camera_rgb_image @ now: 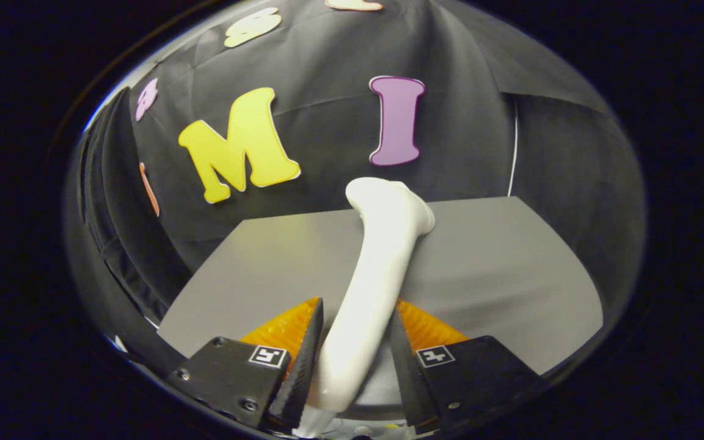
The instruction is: Iron the clothes twice with a garment steamer, once on the left side and once on the right side.
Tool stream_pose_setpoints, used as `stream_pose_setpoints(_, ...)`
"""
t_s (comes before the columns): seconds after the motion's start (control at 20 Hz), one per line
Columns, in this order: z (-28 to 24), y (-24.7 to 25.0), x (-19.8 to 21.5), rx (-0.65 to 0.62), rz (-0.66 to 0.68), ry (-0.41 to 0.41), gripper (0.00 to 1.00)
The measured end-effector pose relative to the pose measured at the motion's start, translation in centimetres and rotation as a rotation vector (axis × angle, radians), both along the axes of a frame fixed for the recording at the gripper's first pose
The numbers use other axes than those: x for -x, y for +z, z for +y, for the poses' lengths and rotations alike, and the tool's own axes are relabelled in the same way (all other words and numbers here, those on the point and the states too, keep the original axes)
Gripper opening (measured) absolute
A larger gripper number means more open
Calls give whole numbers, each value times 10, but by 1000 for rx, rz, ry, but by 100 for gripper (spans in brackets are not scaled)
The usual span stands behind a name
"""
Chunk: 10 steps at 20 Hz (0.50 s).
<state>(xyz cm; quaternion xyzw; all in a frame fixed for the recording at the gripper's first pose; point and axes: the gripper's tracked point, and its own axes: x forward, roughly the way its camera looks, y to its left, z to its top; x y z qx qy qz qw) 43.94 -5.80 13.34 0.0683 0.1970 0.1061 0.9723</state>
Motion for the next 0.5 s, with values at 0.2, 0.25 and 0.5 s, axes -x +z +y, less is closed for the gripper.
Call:
stream_pose_setpoints(0.2,-1,4,7,-51,2,-31,53)
stream_pose_setpoints(0.25,1,7,9,-64,-11,-35,51)
stream_pose_setpoints(0.5,25,19,35,-80,-57,-1,37)
